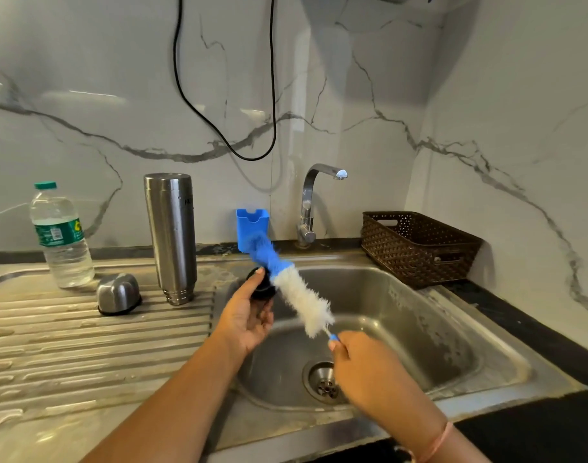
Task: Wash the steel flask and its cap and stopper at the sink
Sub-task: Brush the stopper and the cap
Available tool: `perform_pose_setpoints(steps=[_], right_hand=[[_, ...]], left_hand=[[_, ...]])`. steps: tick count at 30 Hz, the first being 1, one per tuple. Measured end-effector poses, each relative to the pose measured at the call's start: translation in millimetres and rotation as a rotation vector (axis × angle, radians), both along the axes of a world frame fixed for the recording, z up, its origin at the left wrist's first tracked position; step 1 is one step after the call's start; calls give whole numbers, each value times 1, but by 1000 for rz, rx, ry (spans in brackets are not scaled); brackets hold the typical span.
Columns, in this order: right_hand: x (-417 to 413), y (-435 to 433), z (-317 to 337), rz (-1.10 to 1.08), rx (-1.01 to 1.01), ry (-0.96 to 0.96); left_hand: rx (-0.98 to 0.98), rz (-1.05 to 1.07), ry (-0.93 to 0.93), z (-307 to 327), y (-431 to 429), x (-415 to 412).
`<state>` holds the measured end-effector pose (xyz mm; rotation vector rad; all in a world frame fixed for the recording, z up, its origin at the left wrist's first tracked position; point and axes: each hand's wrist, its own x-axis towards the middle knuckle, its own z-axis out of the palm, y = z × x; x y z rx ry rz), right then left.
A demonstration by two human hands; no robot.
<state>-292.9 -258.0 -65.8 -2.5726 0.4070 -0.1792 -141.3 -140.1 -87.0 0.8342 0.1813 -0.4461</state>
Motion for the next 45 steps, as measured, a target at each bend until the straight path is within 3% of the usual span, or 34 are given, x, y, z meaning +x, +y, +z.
perform_pose_setpoints(steps=[3, 9, 14, 22, 27, 33, 38, 41, 45], right_hand=[[11, -5, 5, 1, 14, -50], [-3, 9, -10, 63, -27, 64], [11, -3, 3, 9, 6, -18], [-2, 18, -9, 90, -52, 71], [13, 4, 1, 12, 6, 10], [-4, 20, -10, 85, -26, 63], [8, 12, -2, -4, 3, -1], [15, 5, 5, 3, -24, -33], [3, 19, -6, 85, -88, 56]], left_hand=[[29, -49, 3, 3, -5, -5], [-166, 156, 46, 1, 11, 7], [62, -48, 7, 1, -5, -5], [-163, 161, 58, 3, 12, 5], [-51, -52, 14, 5, -4, -7], [-61, 133, 31, -2, 8, 9], [-180, -11, -2, 5, -1, -2], [-116, -56, -20, 6, -2, -4], [-25, 97, 28, -2, 7, 7]])
